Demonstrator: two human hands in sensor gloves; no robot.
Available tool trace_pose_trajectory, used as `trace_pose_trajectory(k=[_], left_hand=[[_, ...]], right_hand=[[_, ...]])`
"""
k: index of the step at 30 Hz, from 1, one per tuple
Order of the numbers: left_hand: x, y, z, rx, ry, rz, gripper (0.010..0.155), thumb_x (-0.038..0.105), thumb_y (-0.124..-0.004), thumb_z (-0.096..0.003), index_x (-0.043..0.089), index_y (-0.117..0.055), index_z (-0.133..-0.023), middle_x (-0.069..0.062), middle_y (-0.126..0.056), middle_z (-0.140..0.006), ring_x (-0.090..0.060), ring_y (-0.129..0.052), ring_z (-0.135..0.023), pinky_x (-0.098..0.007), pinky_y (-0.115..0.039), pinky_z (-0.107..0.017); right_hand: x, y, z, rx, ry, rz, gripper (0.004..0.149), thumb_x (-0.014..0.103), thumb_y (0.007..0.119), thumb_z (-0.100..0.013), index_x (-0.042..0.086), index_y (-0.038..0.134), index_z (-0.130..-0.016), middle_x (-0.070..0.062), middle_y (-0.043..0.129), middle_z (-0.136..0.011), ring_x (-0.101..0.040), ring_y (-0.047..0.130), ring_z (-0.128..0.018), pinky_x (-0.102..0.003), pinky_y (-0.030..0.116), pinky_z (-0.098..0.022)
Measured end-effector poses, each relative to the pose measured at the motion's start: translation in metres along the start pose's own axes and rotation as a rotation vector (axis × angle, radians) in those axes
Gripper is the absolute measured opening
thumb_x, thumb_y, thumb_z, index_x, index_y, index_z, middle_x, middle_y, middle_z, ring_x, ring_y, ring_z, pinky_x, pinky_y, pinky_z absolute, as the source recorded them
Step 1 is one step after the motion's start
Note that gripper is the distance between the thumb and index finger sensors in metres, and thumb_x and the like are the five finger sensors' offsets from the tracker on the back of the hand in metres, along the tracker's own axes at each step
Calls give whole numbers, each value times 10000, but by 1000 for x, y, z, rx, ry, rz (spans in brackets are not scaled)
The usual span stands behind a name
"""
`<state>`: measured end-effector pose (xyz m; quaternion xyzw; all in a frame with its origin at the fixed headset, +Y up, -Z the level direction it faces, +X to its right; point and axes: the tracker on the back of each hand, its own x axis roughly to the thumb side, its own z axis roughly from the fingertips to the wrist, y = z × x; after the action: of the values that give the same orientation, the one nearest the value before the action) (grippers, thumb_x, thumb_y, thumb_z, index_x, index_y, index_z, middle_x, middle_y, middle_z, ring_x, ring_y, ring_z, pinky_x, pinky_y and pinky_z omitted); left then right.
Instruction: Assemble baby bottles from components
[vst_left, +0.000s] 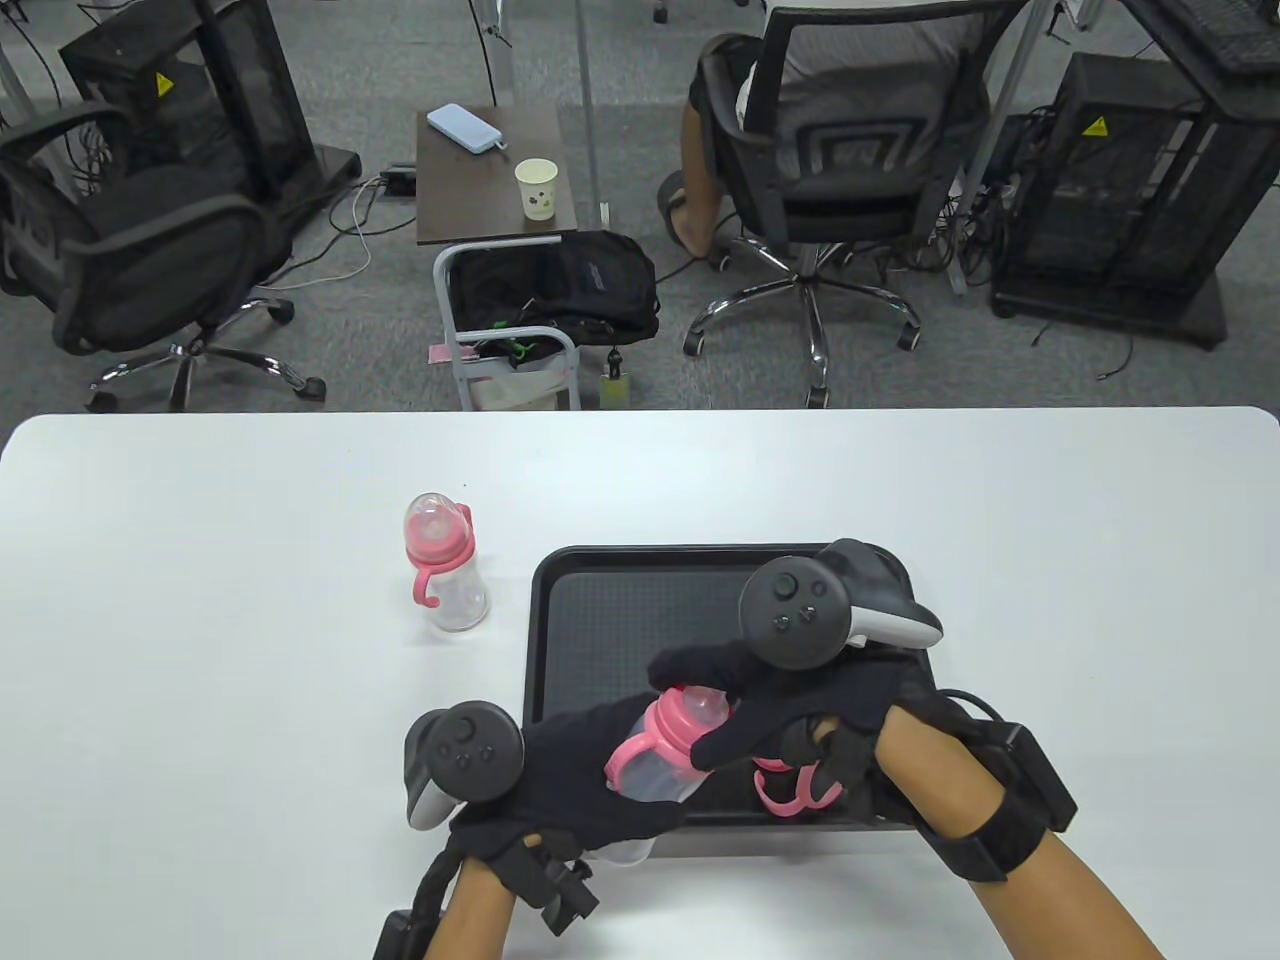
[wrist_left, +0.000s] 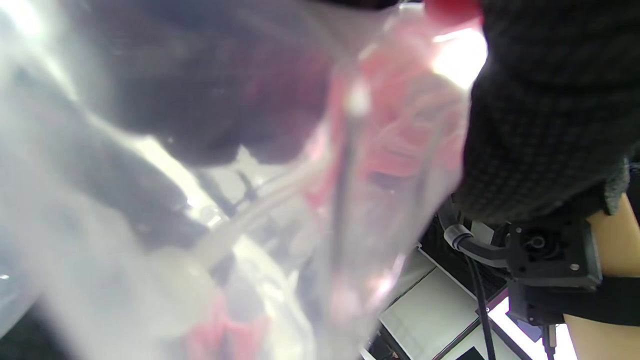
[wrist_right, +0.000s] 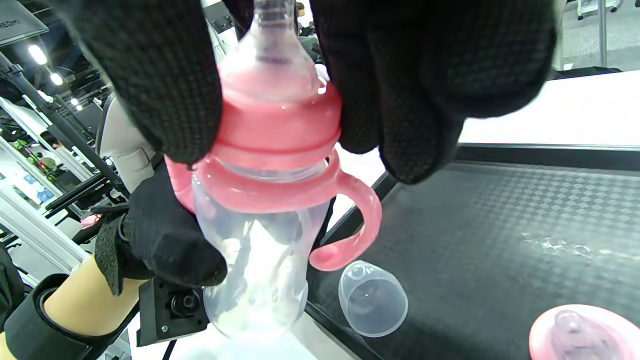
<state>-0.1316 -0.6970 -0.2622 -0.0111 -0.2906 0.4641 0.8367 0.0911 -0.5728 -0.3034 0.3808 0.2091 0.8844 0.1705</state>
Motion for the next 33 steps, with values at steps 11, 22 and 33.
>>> trace_pose_trajectory(k=[11, 22, 33], left_hand=[[8, -4, 0, 30, 0, -62, 1007, 796, -1008, -262, 204, -790, -1047, -53, -967, -861, -313, -1059, -629, -411, -921, -434], [0, 6, 3, 67, 24, -14, 1011, 792, -1006, -268, 198, -780, -1054, -65, -961, -868, -317, -1054, -637, -415, -919, -439], [1, 6, 4, 93, 45, -70, 1011, 794, -1005, -262, 205, -780, -1052, -56, -956, -868, -315, -1050, -635, -420, -913, -441]], right_hand=[[-9, 5, -4, -72, 300, 49, 849, 734, 574, -483, 11, 947, -724, -111, 1086, -397, -368, 1083, -282, -466, 874, -158], [-3, -1, 0, -27, -60, -157, 827, 465, 916, -521, 209, 456, -1159, -318, 562, -1154, -603, 759, -893, -698, 686, -568], [-5, 6, -9, -62, 58, 3, 802, 558, 873, -497, 106, 597, -1099, -272, 920, -839, -455, 1021, -548, -553, 851, -372]])
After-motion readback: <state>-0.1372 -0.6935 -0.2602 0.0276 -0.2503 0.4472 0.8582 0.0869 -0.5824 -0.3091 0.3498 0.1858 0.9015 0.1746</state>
